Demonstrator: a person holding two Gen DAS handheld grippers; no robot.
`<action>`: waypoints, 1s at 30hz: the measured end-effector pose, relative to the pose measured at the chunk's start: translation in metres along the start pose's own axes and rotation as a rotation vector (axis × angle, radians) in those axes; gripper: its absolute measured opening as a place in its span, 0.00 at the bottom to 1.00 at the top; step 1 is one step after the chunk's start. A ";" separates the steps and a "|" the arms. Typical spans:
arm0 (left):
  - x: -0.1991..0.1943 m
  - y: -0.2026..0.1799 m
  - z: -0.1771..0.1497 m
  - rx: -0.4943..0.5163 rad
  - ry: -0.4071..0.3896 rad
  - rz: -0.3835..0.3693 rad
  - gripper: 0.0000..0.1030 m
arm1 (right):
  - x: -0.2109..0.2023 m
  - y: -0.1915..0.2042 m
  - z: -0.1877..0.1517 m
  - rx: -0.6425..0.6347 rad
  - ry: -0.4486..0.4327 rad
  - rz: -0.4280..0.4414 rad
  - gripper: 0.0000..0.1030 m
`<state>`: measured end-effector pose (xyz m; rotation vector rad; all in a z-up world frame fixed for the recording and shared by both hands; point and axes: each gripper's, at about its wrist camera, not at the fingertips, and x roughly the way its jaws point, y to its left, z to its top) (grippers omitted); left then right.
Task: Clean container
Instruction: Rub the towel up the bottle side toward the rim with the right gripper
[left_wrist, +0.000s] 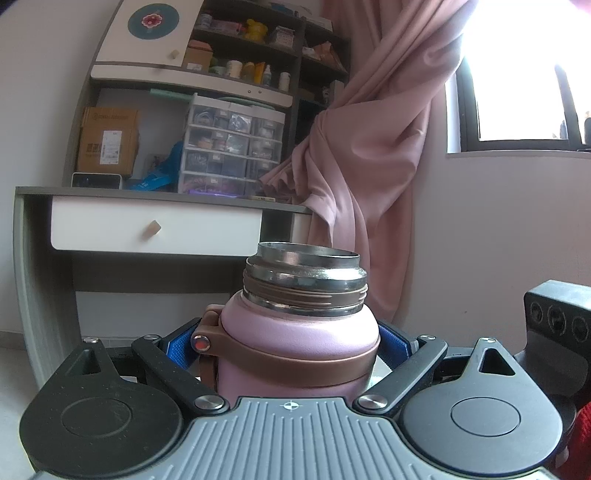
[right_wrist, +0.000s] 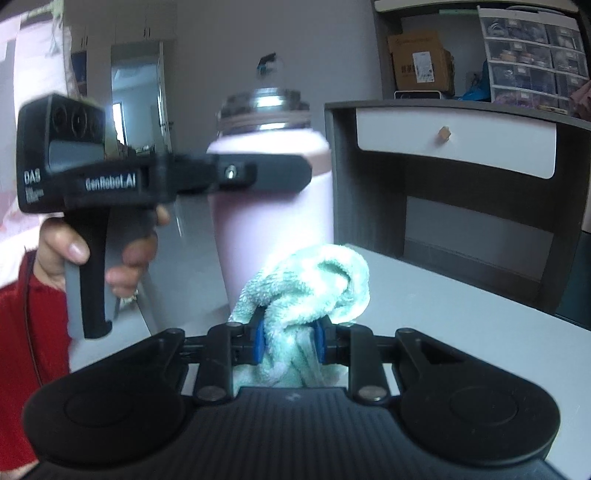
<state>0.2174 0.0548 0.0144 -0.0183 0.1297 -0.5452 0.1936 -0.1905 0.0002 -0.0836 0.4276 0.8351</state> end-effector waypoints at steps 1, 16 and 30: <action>0.000 0.000 0.000 0.001 0.001 0.000 0.92 | 0.002 0.000 -0.001 -0.003 0.012 -0.001 0.24; -0.001 0.001 0.000 0.006 0.004 -0.002 0.92 | 0.021 0.004 -0.010 -0.018 0.106 -0.021 0.24; -0.001 0.001 0.000 0.009 0.005 -0.003 0.92 | 0.015 0.009 -0.006 -0.025 0.091 -0.031 0.24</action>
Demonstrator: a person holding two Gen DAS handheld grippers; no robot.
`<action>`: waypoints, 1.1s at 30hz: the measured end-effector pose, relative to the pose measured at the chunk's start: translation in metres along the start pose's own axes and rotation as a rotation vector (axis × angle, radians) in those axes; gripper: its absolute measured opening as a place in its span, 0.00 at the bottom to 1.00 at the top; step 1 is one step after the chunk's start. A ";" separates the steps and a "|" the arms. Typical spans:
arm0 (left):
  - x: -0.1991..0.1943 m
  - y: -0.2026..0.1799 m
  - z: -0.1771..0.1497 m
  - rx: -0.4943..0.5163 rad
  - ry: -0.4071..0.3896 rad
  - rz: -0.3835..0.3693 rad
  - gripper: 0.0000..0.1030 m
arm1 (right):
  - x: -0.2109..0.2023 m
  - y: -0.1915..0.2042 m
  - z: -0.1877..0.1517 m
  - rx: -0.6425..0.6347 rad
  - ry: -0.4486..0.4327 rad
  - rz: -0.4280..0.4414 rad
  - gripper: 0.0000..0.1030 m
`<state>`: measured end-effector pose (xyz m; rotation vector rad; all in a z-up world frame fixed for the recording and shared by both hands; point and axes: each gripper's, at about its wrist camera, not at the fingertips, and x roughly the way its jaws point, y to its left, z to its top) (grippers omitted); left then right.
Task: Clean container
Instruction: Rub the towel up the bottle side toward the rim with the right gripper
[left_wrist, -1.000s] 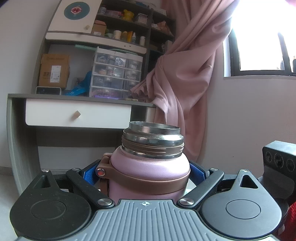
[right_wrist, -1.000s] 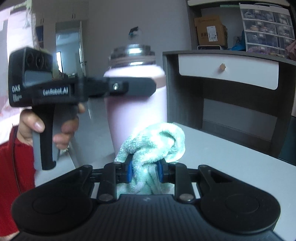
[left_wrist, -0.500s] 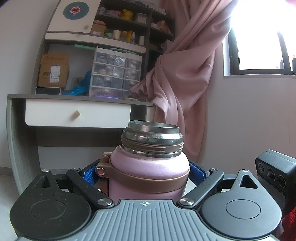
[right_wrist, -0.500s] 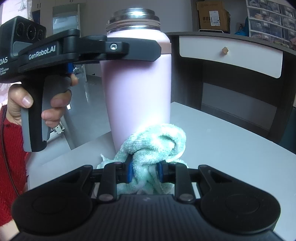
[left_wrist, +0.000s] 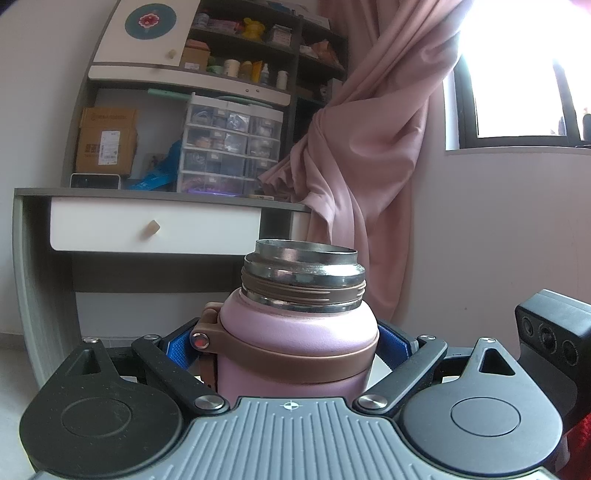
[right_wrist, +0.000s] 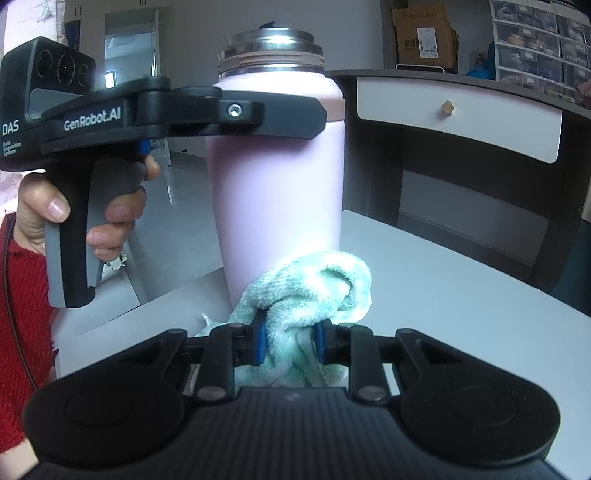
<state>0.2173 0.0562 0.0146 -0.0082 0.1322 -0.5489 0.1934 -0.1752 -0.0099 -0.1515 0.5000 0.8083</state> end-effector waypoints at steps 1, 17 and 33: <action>0.000 0.000 0.000 0.000 0.000 0.000 0.92 | -0.001 -0.001 0.001 -0.002 -0.003 -0.001 0.24; 0.002 -0.001 0.000 0.001 0.002 0.002 0.92 | -0.022 -0.005 0.015 0.020 -0.112 0.004 0.24; 0.005 0.000 -0.001 -0.003 -0.001 0.002 0.92 | -0.033 -0.013 0.021 0.057 -0.195 0.013 0.24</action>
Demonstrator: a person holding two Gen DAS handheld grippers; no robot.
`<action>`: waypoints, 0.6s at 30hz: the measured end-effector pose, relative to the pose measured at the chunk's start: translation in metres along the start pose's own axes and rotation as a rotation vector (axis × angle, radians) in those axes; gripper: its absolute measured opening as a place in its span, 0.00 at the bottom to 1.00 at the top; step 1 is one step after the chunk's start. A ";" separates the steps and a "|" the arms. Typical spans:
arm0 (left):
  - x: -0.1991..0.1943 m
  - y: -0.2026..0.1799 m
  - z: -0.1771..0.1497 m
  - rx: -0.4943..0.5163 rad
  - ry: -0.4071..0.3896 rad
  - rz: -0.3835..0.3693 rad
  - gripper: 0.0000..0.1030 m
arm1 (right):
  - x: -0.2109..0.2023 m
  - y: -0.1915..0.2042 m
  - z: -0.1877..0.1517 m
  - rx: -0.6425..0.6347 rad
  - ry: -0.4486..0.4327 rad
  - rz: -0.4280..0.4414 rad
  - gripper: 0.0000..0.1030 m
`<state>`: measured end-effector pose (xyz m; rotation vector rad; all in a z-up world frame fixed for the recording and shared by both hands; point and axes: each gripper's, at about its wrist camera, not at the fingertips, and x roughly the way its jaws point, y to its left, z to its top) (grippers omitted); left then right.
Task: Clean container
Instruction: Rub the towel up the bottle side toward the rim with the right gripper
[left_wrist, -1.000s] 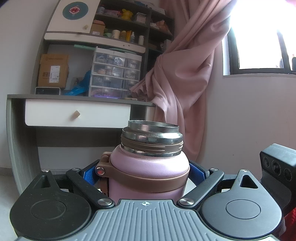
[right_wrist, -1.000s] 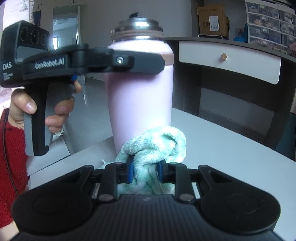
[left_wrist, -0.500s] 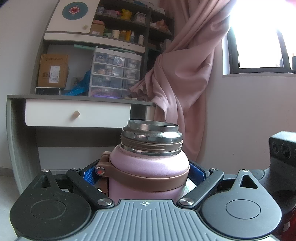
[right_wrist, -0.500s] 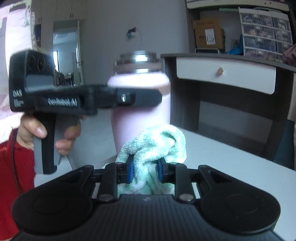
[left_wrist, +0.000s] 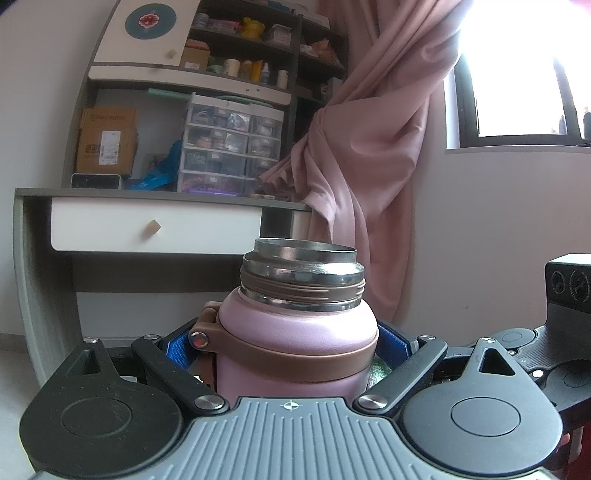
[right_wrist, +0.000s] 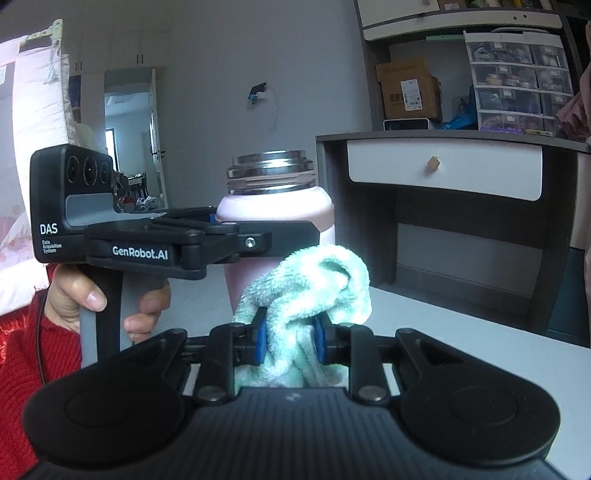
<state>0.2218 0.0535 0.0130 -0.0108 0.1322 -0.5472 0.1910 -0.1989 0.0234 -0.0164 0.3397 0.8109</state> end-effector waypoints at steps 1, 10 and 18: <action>0.000 0.000 0.000 0.002 0.000 0.001 0.92 | 0.000 0.001 -0.001 -0.001 0.005 0.001 0.24; 0.001 -0.003 -0.002 0.001 0.000 0.001 0.92 | 0.009 0.009 -0.013 -0.007 0.066 -0.009 0.24; 0.001 -0.005 -0.001 0.003 0.001 0.006 0.92 | 0.023 0.016 -0.027 -0.008 0.150 -0.025 0.24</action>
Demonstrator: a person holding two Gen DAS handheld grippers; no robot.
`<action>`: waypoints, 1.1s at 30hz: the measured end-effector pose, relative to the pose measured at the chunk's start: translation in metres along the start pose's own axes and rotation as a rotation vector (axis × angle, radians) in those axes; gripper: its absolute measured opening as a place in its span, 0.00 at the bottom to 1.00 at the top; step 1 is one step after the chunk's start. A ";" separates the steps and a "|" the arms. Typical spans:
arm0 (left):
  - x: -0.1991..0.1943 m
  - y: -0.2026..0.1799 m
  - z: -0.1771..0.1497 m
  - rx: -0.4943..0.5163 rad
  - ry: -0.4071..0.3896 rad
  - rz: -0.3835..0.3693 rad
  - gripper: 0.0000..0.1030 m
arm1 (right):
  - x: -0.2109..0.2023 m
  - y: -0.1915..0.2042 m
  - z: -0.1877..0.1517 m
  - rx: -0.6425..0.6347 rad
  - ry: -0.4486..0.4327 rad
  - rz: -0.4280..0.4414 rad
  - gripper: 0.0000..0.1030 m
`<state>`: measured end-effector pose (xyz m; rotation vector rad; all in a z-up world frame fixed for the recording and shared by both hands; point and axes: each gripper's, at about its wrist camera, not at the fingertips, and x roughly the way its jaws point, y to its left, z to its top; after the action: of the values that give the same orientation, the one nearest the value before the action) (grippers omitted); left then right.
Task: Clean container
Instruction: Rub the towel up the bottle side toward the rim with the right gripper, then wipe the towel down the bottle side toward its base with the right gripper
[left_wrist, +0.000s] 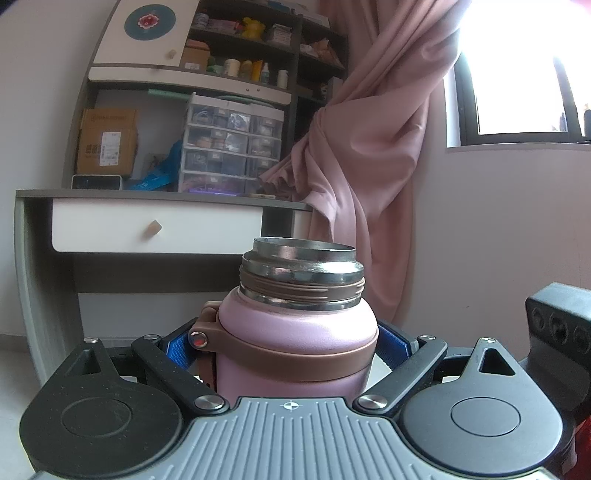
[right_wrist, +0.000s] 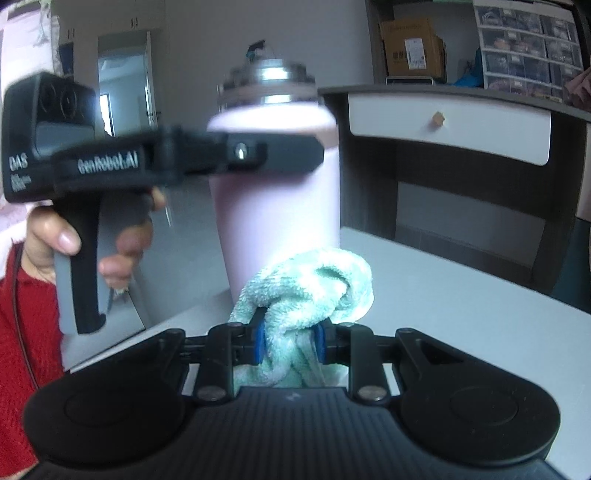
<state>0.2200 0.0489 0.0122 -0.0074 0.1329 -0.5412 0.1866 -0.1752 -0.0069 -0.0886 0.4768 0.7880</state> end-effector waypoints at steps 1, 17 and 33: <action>0.000 0.000 0.000 0.000 0.000 0.000 0.92 | 0.002 0.000 -0.001 0.001 0.012 -0.002 0.24; -0.002 0.005 0.000 0.014 0.003 -0.001 0.92 | 0.009 0.002 -0.009 0.005 0.045 -0.012 0.24; 0.001 0.002 -0.005 0.017 0.003 -0.004 0.92 | 0.010 -0.002 -0.002 0.007 0.039 -0.011 0.24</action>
<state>0.2216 0.0505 0.0071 0.0092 0.1313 -0.5467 0.1934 -0.1707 -0.0128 -0.0997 0.5153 0.7750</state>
